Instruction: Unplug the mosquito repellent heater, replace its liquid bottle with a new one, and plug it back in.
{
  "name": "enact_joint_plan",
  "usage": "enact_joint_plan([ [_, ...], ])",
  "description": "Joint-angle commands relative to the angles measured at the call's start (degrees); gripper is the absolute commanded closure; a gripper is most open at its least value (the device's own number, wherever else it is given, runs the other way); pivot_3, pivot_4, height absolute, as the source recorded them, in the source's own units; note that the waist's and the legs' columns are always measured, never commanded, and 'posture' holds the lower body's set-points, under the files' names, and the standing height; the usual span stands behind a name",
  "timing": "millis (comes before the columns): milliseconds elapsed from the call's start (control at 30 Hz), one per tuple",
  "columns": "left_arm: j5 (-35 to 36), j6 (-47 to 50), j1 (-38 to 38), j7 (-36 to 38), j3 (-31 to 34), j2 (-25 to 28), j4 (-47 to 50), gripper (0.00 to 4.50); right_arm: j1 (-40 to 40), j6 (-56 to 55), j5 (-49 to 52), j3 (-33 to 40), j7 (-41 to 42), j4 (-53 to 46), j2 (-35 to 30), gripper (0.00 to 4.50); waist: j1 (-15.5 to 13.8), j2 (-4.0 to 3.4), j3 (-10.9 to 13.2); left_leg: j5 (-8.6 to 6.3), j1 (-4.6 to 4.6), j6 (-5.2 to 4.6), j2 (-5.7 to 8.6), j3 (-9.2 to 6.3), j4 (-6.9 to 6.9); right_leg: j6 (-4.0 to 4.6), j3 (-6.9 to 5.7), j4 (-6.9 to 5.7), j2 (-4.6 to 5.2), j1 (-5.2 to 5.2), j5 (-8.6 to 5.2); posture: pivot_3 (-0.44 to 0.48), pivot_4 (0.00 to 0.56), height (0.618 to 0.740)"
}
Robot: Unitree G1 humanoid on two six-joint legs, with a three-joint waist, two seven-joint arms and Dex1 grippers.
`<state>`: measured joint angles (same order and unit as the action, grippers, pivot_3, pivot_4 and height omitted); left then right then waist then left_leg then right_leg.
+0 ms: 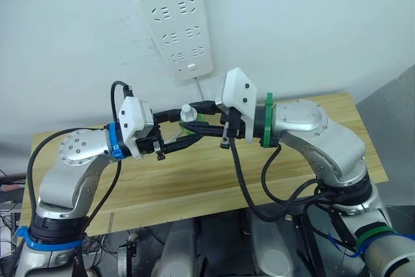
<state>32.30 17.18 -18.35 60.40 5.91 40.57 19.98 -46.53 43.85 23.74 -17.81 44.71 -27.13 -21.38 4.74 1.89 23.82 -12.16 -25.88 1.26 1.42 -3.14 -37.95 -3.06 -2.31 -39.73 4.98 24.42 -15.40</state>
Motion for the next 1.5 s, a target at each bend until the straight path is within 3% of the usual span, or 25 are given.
enact_joint_plan([
  [33,4.11,2.40,-1.29,1.68,2.13,1.57,0.31,2.28,0.09,-5.29,3.31,-0.88,7.71,-1.86,-0.81,3.40,-0.01,0.00,0.00,0.00,0.00,0.00,0.00,0.00,0.00,0.00,0.00,0.01,0.00,0.00,0.00,-0.134,0.356,0.734],
  [533,10.41,8.42,-5.22,11.02,1.99,3.57,-0.32,2.28,0.64,-12.73,6.72,-1.00,20.11,1.92,-3.04,3.40,-0.05,0.00,0.00,0.00,0.00,0.00,0.00,0.00,-0.02,0.00,-0.01,0.00,0.00,-0.01,0.00,-0.125,0.374,0.734],
  [1033,8.67,6.91,-5.67,11.39,1.60,1.51,-0.61,2.28,-0.48,-10.84,6.89,-1.27,20.11,2.97,-3.38,3.40,-0.06,0.00,0.00,0.00,0.00,0.00,0.00,-0.01,-0.02,0.00,0.00,0.01,0.01,-0.01,0.00,-0.125,0.376,0.734],
  [1067,8.29,6.31,-5.49,11.22,1.73,1.35,-0.64,2.28,-0.89,-9.59,7.12,-1.15,19.58,3.22,-3.44,2.67,-0.06,0.00,0.00,0.00,0.00,0.00,0.00,-0.01,-0.02,0.00,0.00,0.01,0.01,-0.01,0.00,-0.125,0.376,0.734],
  [1200,6.88,3.81,-3.92,9.53,2.78,0.25,-0.33,2.28,-1.11,-7.22,7.15,0.32,16.38,2.45,-3.17,1.37,-0.06,0.00,0.00,0.00,0.00,0.00,0.00,-0.03,-0.01,0.00,-0.01,0.01,0.01,-0.01,0.00,-0.127,0.371,0.734],
  [1500,1.40,-4.18,0.27,5.34,2.37,-2.03,-0.43,2.28,-0.90,-2.95,5.11,2.58,7.63,0.09,-3.21,1.37,-0.05,0.00,0.00,0.00,0.00,0.01,0.00,-0.02,-0.02,0.00,0.01,0.04,0.11,-0.01,0.00,-0.141,0.360,0.734],
])
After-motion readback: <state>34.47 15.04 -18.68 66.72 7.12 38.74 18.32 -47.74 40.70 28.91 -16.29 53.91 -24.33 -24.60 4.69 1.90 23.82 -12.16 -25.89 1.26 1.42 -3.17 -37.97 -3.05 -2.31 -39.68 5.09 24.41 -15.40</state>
